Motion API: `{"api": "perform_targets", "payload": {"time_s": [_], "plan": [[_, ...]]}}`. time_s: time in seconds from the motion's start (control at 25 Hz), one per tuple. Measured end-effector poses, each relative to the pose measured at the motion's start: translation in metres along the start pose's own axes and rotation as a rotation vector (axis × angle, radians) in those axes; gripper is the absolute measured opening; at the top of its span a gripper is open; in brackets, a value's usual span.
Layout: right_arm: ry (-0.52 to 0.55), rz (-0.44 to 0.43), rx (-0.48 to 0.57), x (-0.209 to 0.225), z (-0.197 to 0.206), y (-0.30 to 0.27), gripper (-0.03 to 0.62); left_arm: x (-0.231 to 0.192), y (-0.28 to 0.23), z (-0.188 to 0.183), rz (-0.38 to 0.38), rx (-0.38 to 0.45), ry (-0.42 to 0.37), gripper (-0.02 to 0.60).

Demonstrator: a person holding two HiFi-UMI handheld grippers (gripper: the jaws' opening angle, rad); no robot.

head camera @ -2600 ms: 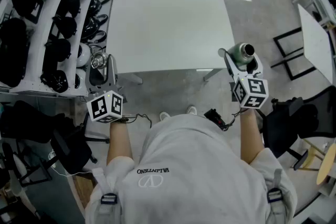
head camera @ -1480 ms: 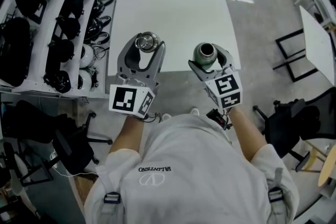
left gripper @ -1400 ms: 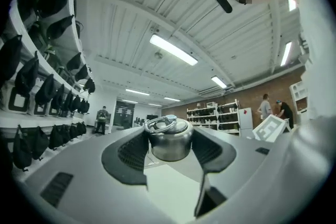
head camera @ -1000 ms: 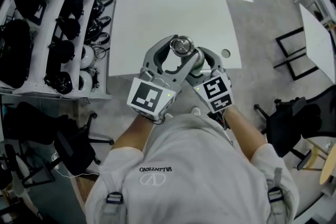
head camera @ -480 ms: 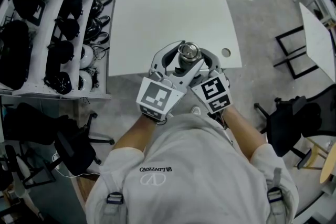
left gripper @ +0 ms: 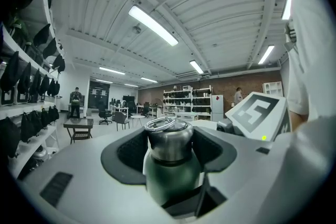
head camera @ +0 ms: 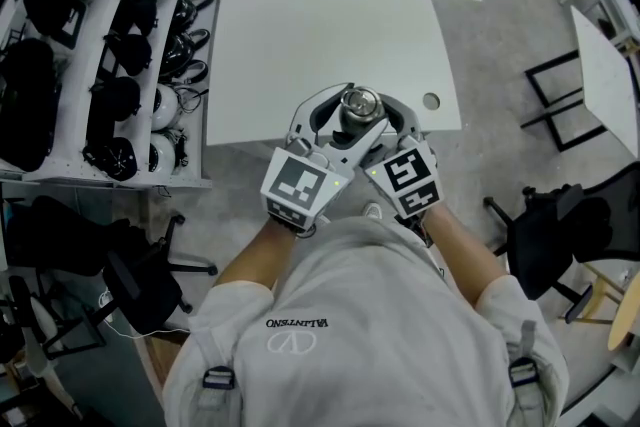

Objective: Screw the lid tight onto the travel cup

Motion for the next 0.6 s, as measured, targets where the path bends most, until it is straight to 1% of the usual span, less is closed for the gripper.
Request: {"api": "perform_targets", "payload": {"time_s": [0.04,0.08,0.16,0.24,0.32,0.4,0.44,0.48,0.52,0.6], "plan": [[0.0,-0.001,0.001,0.0,0.0,0.0,0.385,0.0,0.001,-0.002,0.008,0.016,0.001,0.265],[0.0,-0.002,0.002,0.0,0.0,0.001,0.385,0.001,0.002,-0.005,0.018,0.04,0.001,0.281],[-0.003,-0.001,0.004,0.001,0.0,0.002,0.385,0.005,0.004,-0.013,0.044,0.089,-0.002,0.359],[-0.013,-0.003,0.005,0.002,0.001,0.003,0.385,0.007,0.005,-0.018,0.05,0.112,-0.014,0.368],[-0.023,-0.005,0.005,0.002,0.001,0.004,0.385,0.006,0.007,-0.021,0.031,0.119,-0.027,0.368],[-0.024,-0.006,0.006,0.002,0.001,0.004,0.385,0.005,0.007,-0.021,0.012,0.109,-0.036,0.356],[-0.024,-0.006,0.007,0.002,0.001,0.005,0.385,0.005,0.007,-0.019,0.005,0.099,-0.043,0.332],[-0.024,-0.007,0.008,0.002,0.001,0.005,0.385,0.006,0.006,-0.018,0.001,0.092,-0.05,0.321],[-0.026,-0.009,0.009,0.002,0.0,0.005,0.385,0.006,0.006,-0.018,0.001,0.089,-0.052,0.27],[-0.032,-0.022,0.017,0.001,-0.001,0.007,0.385,0.007,0.006,-0.019,0.024,0.101,-0.038,0.262]]}}
Point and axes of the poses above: the fingertips, and each gripper's own axes: y backward along the fingers, x to its right, z out of its underside, the point moved 3 cm from there along y, backward along the fingers, and after that the axes turned 7 degrees about y, right-handed, at the moved point
